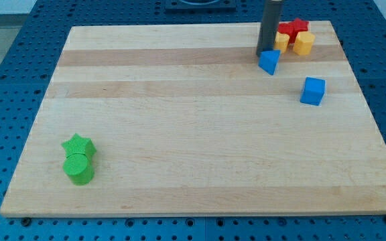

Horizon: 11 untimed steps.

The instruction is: Push the blue triangle closer to the blue cube

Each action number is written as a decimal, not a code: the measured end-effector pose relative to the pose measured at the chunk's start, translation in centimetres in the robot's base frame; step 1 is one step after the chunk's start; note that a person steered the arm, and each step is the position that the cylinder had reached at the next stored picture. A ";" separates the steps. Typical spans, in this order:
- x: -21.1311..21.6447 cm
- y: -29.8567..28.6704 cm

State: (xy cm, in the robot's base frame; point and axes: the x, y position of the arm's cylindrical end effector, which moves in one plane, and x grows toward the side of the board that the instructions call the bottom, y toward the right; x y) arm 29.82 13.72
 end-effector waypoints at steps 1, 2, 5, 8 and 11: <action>1.5 0.6; 2.4 0.2; 6.4 -1.1; 9.9 -2.4; 9.0 0.2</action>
